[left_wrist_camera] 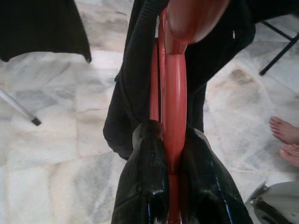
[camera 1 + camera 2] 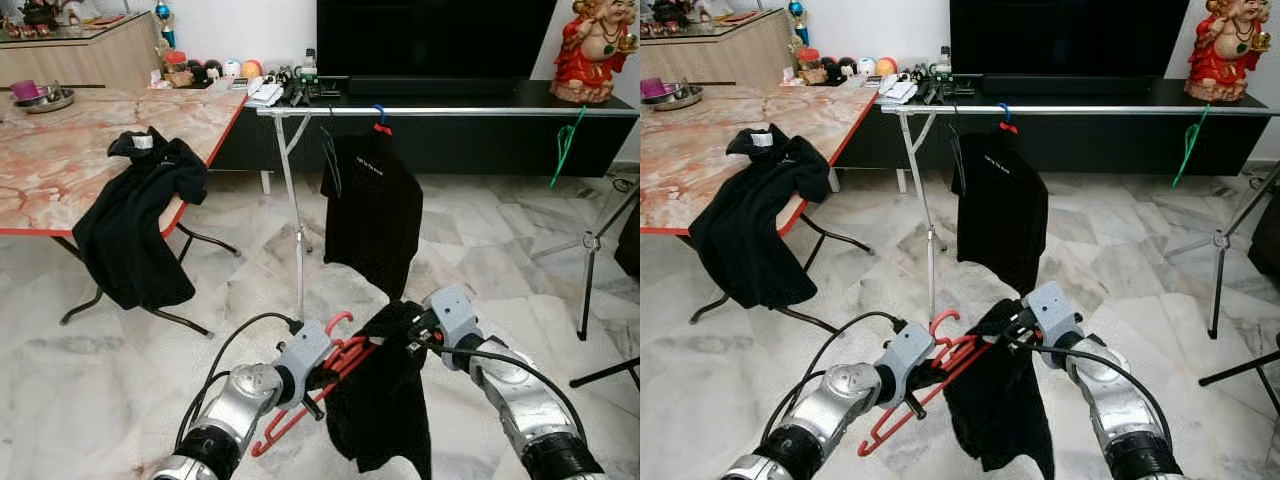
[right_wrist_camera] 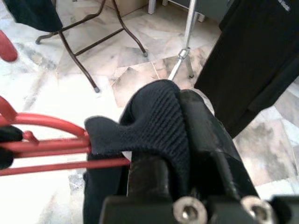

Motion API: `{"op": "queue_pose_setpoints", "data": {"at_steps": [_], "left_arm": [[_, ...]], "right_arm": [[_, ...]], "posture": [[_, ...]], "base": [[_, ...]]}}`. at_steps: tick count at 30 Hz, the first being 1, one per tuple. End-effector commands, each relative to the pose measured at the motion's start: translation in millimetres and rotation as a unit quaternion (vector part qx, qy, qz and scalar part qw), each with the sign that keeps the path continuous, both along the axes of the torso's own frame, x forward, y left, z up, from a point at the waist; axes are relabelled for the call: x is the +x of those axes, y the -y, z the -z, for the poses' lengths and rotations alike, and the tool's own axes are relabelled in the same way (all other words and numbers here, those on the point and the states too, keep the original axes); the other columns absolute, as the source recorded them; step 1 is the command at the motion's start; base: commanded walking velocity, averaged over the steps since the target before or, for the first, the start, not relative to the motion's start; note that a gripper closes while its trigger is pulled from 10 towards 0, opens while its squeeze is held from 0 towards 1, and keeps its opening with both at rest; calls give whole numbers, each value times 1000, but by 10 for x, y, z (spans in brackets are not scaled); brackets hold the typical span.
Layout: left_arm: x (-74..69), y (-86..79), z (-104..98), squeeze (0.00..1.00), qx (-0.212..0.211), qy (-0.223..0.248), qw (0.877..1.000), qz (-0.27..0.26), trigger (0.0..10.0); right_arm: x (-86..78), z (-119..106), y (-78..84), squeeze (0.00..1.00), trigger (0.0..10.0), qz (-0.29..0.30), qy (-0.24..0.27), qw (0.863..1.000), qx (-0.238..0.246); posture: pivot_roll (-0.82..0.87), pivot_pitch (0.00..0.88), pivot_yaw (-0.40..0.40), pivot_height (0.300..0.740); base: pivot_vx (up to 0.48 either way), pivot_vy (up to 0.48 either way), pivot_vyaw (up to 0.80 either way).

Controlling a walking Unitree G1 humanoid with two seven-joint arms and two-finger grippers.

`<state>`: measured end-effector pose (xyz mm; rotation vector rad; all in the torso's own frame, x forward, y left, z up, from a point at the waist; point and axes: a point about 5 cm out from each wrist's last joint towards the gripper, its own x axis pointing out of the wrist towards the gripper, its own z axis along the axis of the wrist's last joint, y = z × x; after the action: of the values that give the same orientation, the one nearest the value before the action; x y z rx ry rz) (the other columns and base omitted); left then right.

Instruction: Hang hanger

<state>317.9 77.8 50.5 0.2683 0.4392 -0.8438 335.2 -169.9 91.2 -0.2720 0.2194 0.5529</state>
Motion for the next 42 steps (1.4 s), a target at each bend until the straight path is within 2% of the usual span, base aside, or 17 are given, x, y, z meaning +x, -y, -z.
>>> {"op": "queue_pose_setpoints", "data": {"at_steps": [1,4,7,11,18,23,26,30,33,35,40,42], "left_arm": [[-3,2,-27,0,-12,1,1000,5,10000],[-9,-6,-27,0,-13,-1,1000,9,10000],[-60,-29,-9,0,-13,-16,999,35,10000],[-86,-56,8,0,-8,-19,999,43,10000],[-102,-65,3,0,-3,-17,998,53,10000],[-91,-27,-44,0,-13,-12,998,65,10000],[-92,15,-107,0,-34,-10,996,84,10000],[-103,38,-136,0,-46,-11,994,94,10000],[-86,45,-160,0,-53,-10,994,91,10000],[-83,47,-162,0,-54,-9,994,91,10000],[-67,101,-179,0,-58,-7,995,86,10000],[-69,107,-178,0,-58,-6,995,86,10000]], "right_arm": [[16,-132,-48,0,10000,-29,31,999,7],[9,-136,-44,0,10000,-35,35,999,-4],[29,-125,43,0,10000,-18,33,999,-20],[47,-125,108,0,10000,-3,31,999,-26],[45,-129,122,0,10000,-9,30,999,-33],[-9,-137,14,0,10000,-59,30,998,-23],[-63,-166,-76,0,10000,-103,36,994,-2],[-82,-211,-114,0,10000,-122,47,991,6],[-161,-323,-212,0,10000,-175,57,982,41],[-170,-334,-222,0,10000,-181,58,981,45],[-317,-536,-342,0,10000,-251,72,960,103],[-338,-556,-345,0,10000,-259,72,957,106]], "posture": [[41,32,-9,740],[41,31,-9,740],[42,31,-10,740],[44,31,-10,740],[44,30,-11,740],[44,30,-11,740],[51,28,-10,740],[48,29,-8,740],[46,31,-7,740],[46,31,-7,740],[38,33,-8,740],[37,34,-10,740]], "base": [[0,0,0],[0,0,0],[0,0,0],[0,0,0],[0,0,0],[0,0,0],[0,0,0],[0,0,0],[0,0,0],[0,0,0],[0,0,0],[0,0,0]]}}
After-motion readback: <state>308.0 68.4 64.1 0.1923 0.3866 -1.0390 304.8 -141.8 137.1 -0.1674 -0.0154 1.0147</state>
